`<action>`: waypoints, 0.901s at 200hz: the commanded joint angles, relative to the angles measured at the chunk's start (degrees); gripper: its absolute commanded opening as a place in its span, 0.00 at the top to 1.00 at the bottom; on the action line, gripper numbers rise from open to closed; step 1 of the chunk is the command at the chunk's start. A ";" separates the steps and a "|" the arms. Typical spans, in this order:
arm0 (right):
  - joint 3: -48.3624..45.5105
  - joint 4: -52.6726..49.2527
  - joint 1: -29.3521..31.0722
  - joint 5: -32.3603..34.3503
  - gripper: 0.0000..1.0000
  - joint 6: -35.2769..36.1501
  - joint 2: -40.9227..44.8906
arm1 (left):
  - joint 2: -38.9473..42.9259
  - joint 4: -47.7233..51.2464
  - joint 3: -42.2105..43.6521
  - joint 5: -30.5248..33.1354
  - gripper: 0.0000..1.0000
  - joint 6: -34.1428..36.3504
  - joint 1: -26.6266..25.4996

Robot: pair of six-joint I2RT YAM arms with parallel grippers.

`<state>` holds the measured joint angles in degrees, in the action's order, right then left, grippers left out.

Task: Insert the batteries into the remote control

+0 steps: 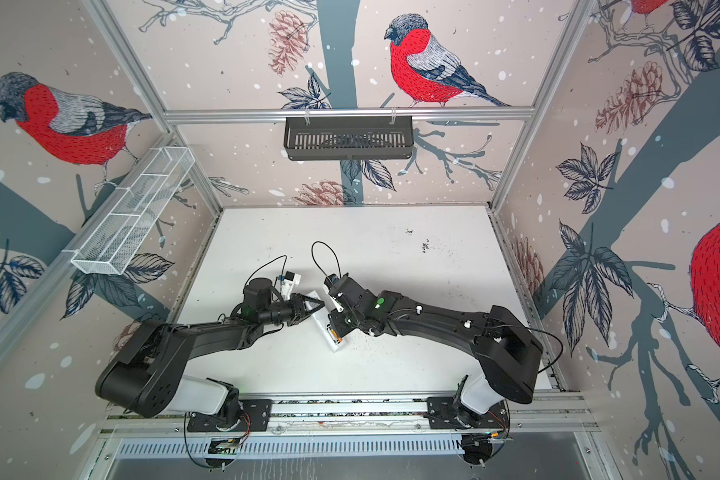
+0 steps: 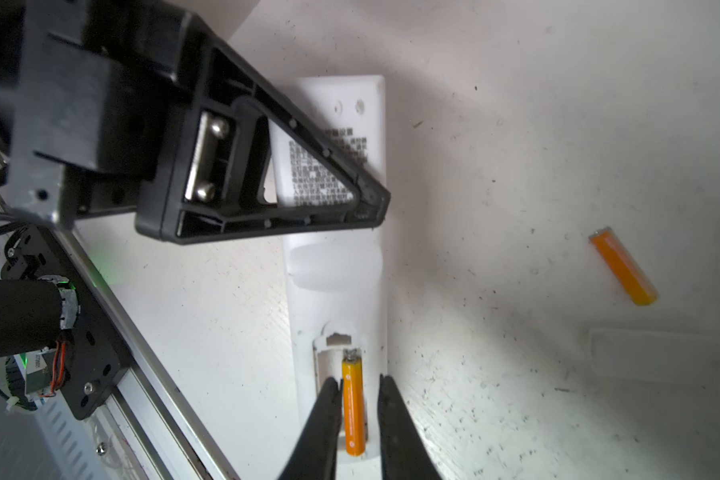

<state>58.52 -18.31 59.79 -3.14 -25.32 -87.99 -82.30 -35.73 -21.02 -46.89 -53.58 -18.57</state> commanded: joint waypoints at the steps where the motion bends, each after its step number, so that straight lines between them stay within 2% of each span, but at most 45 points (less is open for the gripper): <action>1: -1.20 -2.30 0.60 1.07 0.76 -0.09 0.58 | -0.14 -3.03 -0.43 -1.29 1.00 -0.12 0.25; 52: -2.93 -1.50 2.17 0.88 0.71 -0.01 -1.17 | -0.53 -1.00 -0.50 -0.39 1.00 0.92 0.47; 89: -2.80 -0.33 2.31 0.16 0.69 0.32 -3.13 | -1.45 12.87 -3.63 4.83 1.00 7.69 0.63; 180: -3.15 3.59 1.83 -4.74 0.69 1.57 -7.14 | -3.74 12.87 -2.96 5.67 1.00 7.70 0.78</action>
<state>55.44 -16.67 61.80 -5.72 -25.08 -94.26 -85.60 -24.67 -24.25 -43.90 -48.31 -17.98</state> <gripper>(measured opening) 0.313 0.211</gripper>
